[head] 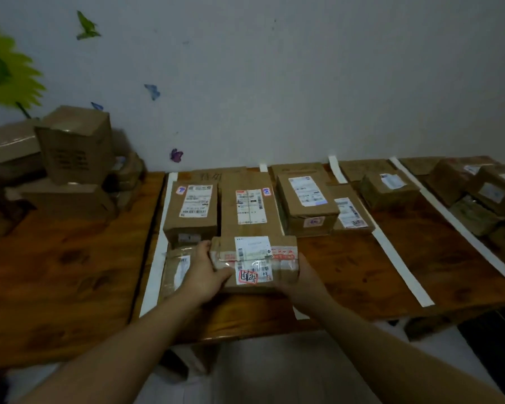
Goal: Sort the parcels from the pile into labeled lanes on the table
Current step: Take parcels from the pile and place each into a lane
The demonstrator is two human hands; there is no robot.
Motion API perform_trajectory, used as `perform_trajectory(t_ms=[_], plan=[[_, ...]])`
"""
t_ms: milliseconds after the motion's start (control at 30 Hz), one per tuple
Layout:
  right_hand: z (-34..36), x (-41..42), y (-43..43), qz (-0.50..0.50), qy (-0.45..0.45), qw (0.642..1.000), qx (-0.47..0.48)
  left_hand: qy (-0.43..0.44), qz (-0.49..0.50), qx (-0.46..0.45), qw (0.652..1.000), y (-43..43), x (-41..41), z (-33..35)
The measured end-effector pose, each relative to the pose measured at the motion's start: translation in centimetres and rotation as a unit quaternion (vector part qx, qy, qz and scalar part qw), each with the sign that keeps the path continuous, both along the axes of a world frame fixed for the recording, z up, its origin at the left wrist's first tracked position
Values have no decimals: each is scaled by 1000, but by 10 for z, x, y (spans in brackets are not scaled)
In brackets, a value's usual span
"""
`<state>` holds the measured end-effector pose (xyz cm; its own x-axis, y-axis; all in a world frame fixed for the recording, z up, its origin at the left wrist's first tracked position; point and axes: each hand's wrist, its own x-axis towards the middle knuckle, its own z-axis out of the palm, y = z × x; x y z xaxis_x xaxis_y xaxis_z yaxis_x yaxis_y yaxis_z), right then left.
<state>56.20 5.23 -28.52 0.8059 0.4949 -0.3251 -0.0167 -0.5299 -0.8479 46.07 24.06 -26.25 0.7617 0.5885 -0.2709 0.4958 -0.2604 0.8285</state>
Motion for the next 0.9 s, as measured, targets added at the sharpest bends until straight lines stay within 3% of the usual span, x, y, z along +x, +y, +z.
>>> perform_trajectory(t_ms=[100,200,333,500,900], plan=[[-14,3,-5,31,-7,999,-16,41,-62,82,994,-16,-7,-12],[-29,6,-16,44,-18,998,-49,93,-112,88,985,-26,-8,-24],[-34,10,-24,45,-42,996,-61,132,-114,144,974,-30,1,-41],[-45,19,-19,56,-55,991,-105,227,-149,322,907,-26,10,-48],[-48,14,3,165,-78,964,-195,228,-154,310,910,6,-3,-57]])
